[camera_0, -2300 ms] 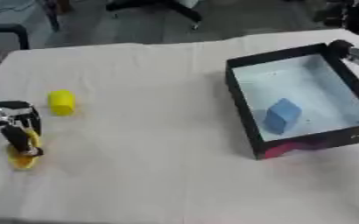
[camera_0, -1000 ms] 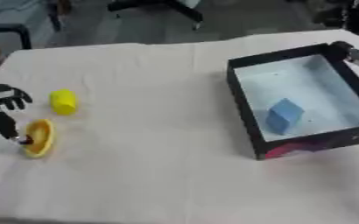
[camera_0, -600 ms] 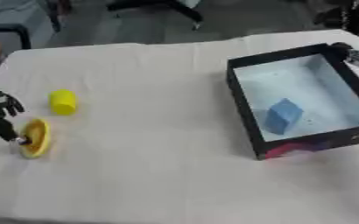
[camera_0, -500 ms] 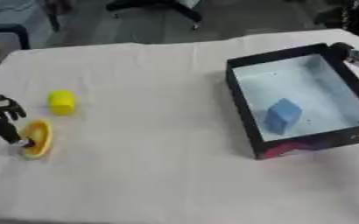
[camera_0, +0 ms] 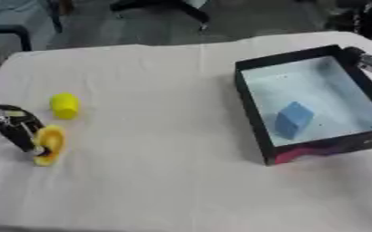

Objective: Pick up the objects with one hand, pass them to the other hand, and then place them into the box on the other side of the table.

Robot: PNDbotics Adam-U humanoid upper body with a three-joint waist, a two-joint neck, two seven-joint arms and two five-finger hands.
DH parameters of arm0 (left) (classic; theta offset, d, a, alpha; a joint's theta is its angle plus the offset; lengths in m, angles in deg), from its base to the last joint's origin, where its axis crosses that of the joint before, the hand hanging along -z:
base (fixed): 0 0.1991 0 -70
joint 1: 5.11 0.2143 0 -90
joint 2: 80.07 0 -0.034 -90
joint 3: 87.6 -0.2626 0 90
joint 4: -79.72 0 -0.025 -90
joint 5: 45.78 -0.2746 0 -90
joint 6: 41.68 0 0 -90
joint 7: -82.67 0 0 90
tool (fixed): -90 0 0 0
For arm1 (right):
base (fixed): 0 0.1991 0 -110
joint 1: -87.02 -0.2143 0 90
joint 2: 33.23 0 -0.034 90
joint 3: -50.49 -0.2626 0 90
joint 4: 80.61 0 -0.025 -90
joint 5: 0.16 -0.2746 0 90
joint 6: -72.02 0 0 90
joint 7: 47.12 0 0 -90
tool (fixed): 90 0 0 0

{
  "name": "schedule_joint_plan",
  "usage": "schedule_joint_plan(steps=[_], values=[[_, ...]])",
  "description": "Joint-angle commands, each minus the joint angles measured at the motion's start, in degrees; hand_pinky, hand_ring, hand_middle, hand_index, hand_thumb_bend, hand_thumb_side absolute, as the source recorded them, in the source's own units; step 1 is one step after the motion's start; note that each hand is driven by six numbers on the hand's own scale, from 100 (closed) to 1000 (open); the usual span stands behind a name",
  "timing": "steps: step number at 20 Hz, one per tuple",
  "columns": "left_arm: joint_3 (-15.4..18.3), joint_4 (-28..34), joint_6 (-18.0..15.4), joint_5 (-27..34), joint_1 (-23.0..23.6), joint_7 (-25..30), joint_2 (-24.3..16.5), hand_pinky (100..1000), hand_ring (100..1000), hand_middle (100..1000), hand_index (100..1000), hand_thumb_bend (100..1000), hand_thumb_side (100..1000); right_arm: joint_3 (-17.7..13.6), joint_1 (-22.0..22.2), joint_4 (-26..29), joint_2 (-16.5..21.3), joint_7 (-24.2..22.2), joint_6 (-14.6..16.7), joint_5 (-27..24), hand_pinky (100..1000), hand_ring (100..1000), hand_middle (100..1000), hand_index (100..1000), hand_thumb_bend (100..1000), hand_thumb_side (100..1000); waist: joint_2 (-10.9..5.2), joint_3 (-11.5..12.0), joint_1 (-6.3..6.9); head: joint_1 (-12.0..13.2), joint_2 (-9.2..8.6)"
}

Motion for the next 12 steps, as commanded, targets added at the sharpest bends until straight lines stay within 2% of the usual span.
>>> schedule_joint_plan(steps=[1,5,8,12], values=[[0.08,0.49,-0.77,1.41,-1.09,0.83,-0.52,861,877,793,804,325,100,-0.18,-0.99,0.41,0.82,-0.15,0.24,0.26,1000,1000,794,1000,248,252,-1.81,-0.04,0.31,0.08,-0.42],[-0.42,2.05,-0.91,2.29,-1.2,1.29,-0.87,855,863,764,713,223,100,-0.14,-0.99,0.28,0.73,-0.27,0.21,0.41,1000,1000,794,1000,237,253,-1.88,0.05,0.43,0.0,-0.39],[-0.67,3.03,-0.57,1.65,-1.2,0.99,-1.32,845,850,750,663,219,100,-0.16,-1.01,0.25,0.75,-0.27,0.18,0.39,1000,1000,794,1000,236,252,-1.95,0.05,0.47,-0.1,-0.37],[-0.56,5.93,-0.13,0.3,-1.09,0.0,-2.68,836,842,748,672,248,100,-0.24,-0.88,0.2,0.92,-0.15,0.28,0.42,1000,1000,794,1000,228,252,-2.01,0.04,0.48,-0.21,-0.32]])
